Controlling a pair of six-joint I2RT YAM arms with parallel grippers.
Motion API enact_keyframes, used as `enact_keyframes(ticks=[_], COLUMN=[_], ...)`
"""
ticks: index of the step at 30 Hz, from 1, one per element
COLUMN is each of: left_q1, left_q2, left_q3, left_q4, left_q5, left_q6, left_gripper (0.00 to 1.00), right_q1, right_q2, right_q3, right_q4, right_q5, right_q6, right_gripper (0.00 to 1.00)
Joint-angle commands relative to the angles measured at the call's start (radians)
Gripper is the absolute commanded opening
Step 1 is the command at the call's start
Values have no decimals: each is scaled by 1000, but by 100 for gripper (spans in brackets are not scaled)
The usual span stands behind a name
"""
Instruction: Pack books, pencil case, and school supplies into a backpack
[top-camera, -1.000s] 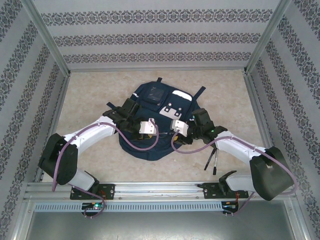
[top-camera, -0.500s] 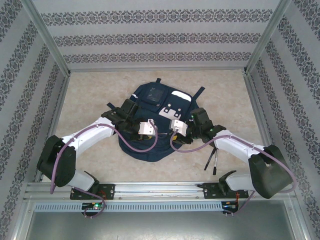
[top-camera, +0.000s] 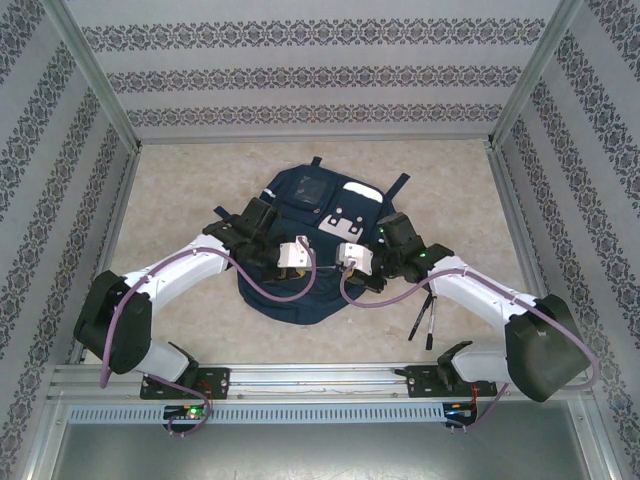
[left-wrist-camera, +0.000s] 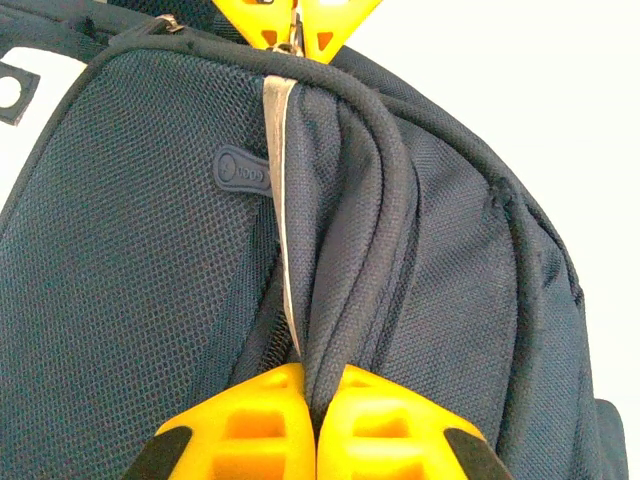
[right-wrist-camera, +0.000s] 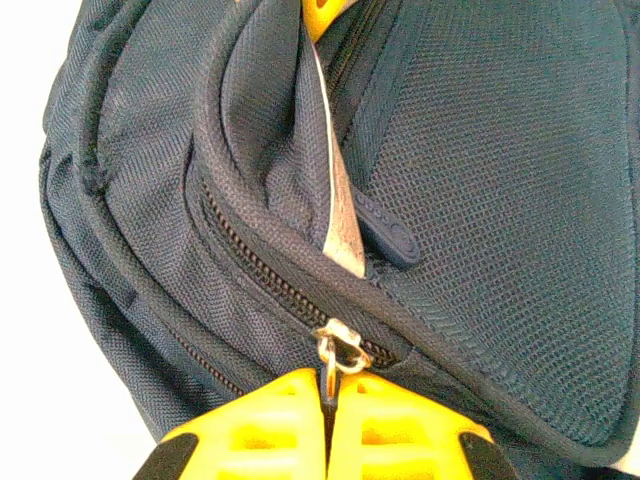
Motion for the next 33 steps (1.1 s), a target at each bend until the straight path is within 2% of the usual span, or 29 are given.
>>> enact_keyframes(ticks=[1, 5, 8, 11, 15, 18, 19, 23, 24, 28, 31, 33], left_q1=[-2, -5, -14, -31, -61, -77, -78, -79, -80, -79, -76, -73], left_q2=[7, 31, 28, 23, 43, 73, 81, 89, 89, 82, 88, 94], left_q3=[42, 61, 43, 15, 2, 13, 15, 1, 1, -15, -12, -8], left_q4=[79, 131, 223, 307, 359, 367, 372, 426, 425, 400, 379, 371], left_q5=[42, -6, 7, 16, 7, -1, -1, -6, -5, -9, -23, -35], left_q6=[-86, -213, -298, -365, -405, -434, -445, -488, -490, -464, -482, -518], left_gripper=[0, 0, 0, 0, 0, 0, 0, 0, 0, 0, 0, 6], right_q1=[7, 9, 9, 8, 19, 43, 47, 54, 54, 59, 58, 57], right_q2=[-33, -40, -23, 11, 43, 40, 38, 28, 30, 46, 30, 17], right_q3=[31, 38, 75, 116, 80, 27, 15, -27, -35, -65, -110, -119], right_q4=[-85, -104, -107, -104, 49, 201, 224, 267, 279, 338, 434, 444], right_q5=[-64, -125, -168, -203, -372, -350, -312, -211, -212, -285, -297, -287], right_q6=[15, 83, 224, 459, 790, 983, 1038, 1192, 1233, 1376, 1475, 1491], right_gripper=[0, 0, 0, 0, 0, 0, 3, 5, 5, 20, 22, 22])
